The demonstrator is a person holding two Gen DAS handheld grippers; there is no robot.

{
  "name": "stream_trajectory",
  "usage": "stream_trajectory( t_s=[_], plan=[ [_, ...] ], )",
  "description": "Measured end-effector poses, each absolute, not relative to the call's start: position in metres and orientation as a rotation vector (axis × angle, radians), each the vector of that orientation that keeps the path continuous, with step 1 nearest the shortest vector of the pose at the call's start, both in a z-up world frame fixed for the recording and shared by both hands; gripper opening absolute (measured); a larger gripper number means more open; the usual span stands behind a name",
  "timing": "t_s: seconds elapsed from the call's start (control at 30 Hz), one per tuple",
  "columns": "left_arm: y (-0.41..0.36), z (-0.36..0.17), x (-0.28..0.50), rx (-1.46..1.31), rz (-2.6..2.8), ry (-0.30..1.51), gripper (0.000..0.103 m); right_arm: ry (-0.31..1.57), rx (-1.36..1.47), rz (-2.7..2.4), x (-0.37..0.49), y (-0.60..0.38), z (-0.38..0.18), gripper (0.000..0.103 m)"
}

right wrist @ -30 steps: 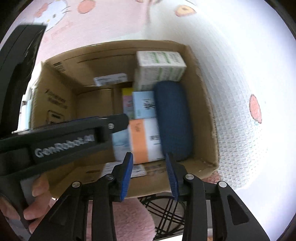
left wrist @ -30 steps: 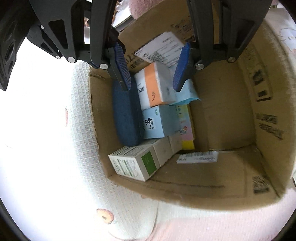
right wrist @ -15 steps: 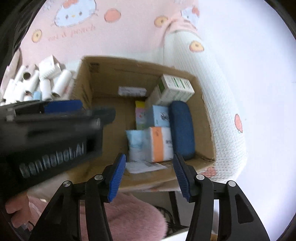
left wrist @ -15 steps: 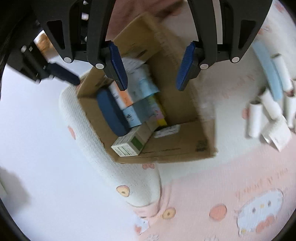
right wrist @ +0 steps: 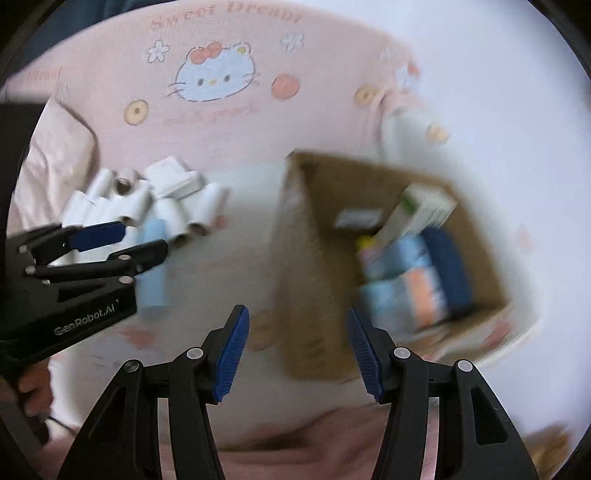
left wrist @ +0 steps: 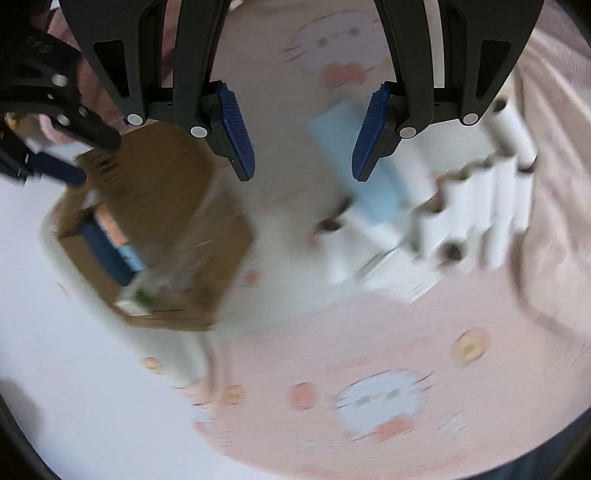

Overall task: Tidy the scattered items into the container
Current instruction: 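Withdraw both tools from the box and move to the light-blue foam block, then lower both tools around the light-blue LUCKY foam block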

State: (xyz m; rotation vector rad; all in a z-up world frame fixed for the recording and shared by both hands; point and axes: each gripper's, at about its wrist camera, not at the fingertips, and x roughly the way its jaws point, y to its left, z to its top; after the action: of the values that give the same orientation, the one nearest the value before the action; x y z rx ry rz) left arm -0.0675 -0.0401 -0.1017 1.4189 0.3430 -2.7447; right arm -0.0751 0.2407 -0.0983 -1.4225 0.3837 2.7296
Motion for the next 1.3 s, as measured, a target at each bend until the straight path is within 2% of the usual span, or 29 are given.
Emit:
stream_trajectory(
  t_s=[0.07, 0.23, 0.33, 0.4, 0.47, 0.5, 0.53, 0.63, 0.77, 0.87, 0.9, 1.03, 1.1, 1.13, 1.17, 1.3],
  plan=[
    [-0.065, -0.115, -0.053, 1.440, -2.690, 0.439, 0.059, 0.530, -1.504, 2.791, -0.077, 0.228, -0.108, 0.053],
    [-0.118, -0.148, -0.025, 1.443, -2.545, 0.754, 0.059, 0.367, -1.585, 2.789, -0.094, 0.193, -0.124, 0.053],
    [-0.138, -0.163, -0.017, 1.452, -2.482, 0.943, 0.059, 0.391, -1.614, 2.809, -0.109, 0.179, -0.133, 0.053],
    [-0.143, -0.168, -0.017, 1.446, -2.473, 0.978, 0.059, 0.512, -1.636, 2.832, -0.118, 0.174, -0.141, 0.053],
    [-0.140, -0.175, -0.024, 1.500, -2.491, 0.938, 0.051, 0.630, -1.650, 2.860, -0.129, 0.172, -0.150, 0.053],
    [-0.138, -0.180, -0.028, 1.527, -2.496, 0.933, 0.043, 0.686, -1.636, 2.851, -0.132, 0.171, -0.153, 0.053],
    [-0.136, -0.189, -0.034, 1.552, -2.494, 0.956, 0.042, 0.738, -1.645, 2.845, -0.138, 0.171, -0.159, 0.053],
    [-0.134, -0.214, -0.045, 1.575, -2.441, 1.098, 0.042, 0.899, -1.700, 2.787, -0.156, 0.171, -0.182, 0.053],
    [-0.138, -0.247, -0.053, 1.565, -2.310, 1.354, 0.042, 0.996, -1.716, 2.718, -0.171, 0.171, -0.202, 0.053],
    [-0.136, -0.257, -0.056, 1.574, -2.287, 1.394, 0.042, 1.040, -1.709, 2.717, -0.180, 0.168, -0.210, 0.053],
    [-0.135, -0.258, -0.057, 1.572, -2.293, 1.383, 0.042, 1.142, -1.578, 2.670, -0.182, 0.167, -0.211, 0.053],
    [-0.135, -0.271, -0.060, 1.581, -2.262, 1.415, 0.042, 1.196, -1.534, 2.729, -0.197, 0.158, -0.217, 0.053],
    [-0.137, -0.276, -0.061, 1.568, -2.248, 1.473, 0.043, 1.218, -1.519, 2.726, -0.204, 0.157, -0.221, 0.044],
    [-0.139, -0.278, -0.060, 1.545, -2.255, 1.514, 0.044, 1.229, -1.494, 2.720, -0.206, 0.158, -0.223, 0.023],
    [-0.142, -0.279, -0.060, 1.529, -2.251, 1.539, 0.044, 1.248, -1.481, 2.707, -0.209, 0.160, -0.227, 0.016],
    [-0.149, -0.283, -0.061, 1.482, -2.227, 1.606, 0.046, 1.311, -1.477, 2.669, -0.216, 0.165, -0.238, 0.015]
  ],
)
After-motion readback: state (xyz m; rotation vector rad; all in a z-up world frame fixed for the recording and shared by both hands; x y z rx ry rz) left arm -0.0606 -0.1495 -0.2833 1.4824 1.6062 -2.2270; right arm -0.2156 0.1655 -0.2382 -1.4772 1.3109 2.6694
